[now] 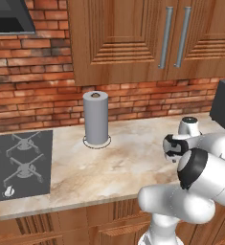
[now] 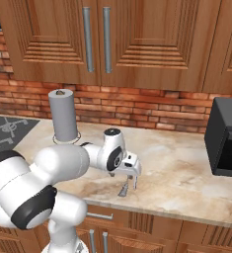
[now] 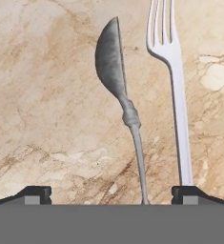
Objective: Take the fork and place it on the left side of the plate. Then take the spoon and place it on the right side of the plate. Make sure they're directly next to the plate.
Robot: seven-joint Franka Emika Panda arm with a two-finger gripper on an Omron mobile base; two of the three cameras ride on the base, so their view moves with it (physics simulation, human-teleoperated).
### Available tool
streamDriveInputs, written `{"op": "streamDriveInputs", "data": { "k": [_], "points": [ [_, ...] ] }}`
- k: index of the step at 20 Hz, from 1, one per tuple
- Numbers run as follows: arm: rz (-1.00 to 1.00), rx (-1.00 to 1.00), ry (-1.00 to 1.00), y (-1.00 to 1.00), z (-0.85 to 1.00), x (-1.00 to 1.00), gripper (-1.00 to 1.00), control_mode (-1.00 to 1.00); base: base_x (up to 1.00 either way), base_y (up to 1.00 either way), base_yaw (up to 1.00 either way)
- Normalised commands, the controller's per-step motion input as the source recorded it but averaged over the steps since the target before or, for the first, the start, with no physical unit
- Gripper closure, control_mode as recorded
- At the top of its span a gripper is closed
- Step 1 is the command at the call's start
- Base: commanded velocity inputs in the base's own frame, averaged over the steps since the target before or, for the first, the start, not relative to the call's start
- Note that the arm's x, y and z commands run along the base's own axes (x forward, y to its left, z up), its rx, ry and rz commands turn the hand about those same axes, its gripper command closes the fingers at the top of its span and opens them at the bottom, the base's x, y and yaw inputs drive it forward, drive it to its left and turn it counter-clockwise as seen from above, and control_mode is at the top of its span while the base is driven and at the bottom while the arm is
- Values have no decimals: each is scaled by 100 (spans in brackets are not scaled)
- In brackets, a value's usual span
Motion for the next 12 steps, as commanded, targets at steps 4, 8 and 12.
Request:
{"op": "streamDriveInputs", "data": {
  "k": [4,8,12],
  "points": [
    [0,0,0,-6,-5,0,-100,-100,0,0,0],
    [0,0,0,-3,-9,0,-100,-100,0,0,0],
    [0,0,0,0,-15,1,-100,-100,0,0,0]
  ]
}}
